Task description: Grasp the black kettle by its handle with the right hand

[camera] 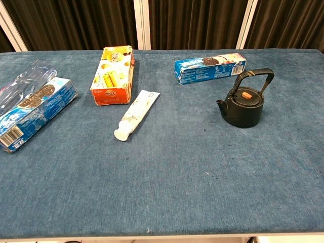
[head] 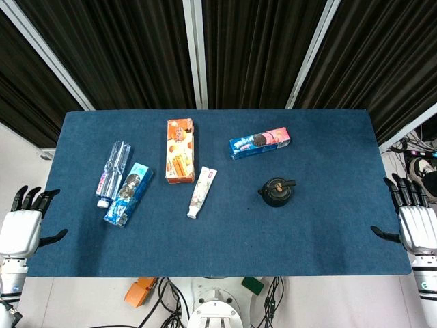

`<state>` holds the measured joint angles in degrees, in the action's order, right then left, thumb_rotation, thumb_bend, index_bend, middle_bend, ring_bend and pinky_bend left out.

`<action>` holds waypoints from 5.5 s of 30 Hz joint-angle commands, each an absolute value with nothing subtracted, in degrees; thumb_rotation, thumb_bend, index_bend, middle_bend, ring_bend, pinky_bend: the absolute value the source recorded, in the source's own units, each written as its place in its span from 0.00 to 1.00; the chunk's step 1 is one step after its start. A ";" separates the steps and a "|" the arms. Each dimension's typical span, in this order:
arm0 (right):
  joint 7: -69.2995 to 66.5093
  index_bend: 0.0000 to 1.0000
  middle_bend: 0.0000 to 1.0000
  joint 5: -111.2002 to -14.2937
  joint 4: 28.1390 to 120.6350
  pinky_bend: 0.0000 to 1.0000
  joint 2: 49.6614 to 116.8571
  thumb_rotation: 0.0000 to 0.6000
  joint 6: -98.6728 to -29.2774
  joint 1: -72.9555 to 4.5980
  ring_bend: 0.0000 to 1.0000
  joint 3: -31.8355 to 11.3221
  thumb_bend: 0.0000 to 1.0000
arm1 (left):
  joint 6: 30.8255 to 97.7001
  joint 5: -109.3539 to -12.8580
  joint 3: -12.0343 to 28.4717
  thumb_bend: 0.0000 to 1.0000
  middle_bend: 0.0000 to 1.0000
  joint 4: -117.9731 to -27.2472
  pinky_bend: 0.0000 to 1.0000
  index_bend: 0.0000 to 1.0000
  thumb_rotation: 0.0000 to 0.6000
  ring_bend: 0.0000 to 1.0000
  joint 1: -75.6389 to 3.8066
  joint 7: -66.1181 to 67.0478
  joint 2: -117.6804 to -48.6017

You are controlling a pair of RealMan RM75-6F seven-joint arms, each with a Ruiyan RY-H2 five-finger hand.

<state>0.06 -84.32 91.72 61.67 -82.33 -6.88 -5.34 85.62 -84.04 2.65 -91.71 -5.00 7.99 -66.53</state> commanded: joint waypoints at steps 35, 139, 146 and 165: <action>18.04 0.38 0.32 -71.81 93.71 0.14 71.60 1.00 -46.88 -37.61 0.28 -11.22 0.06 | 84.42 -82.45 3.30 0.08 0.21 -90.26 0.03 0.18 1.00 0.11 -5.29 7.24 -67.03; 3.41 1.00 1.00 -77.80 91.41 0.51 73.00 0.64 -52.88 -41.97 1.00 -8.63 0.65 | 84.24 -82.19 3.01 0.08 0.21 -87.87 0.03 0.18 1.00 0.11 -4.62 4.96 -67.72; 11.27 1.00 1.00 -77.06 91.97 0.56 73.92 0.65 -52.74 -43.25 1.00 -8.61 0.65 | 84.24 -82.31 2.97 0.08 0.21 -87.19 0.03 0.18 1.00 0.11 -4.60 4.41 -68.16; 24.84 1.00 1.00 -73.03 91.61 0.57 78.01 0.65 -50.86 -46.99 1.00 -8.26 0.65 | 83.71 -82.17 2.89 0.08 0.21 -84.78 0.03 0.18 1.00 0.11 -4.57 2.51 -69.32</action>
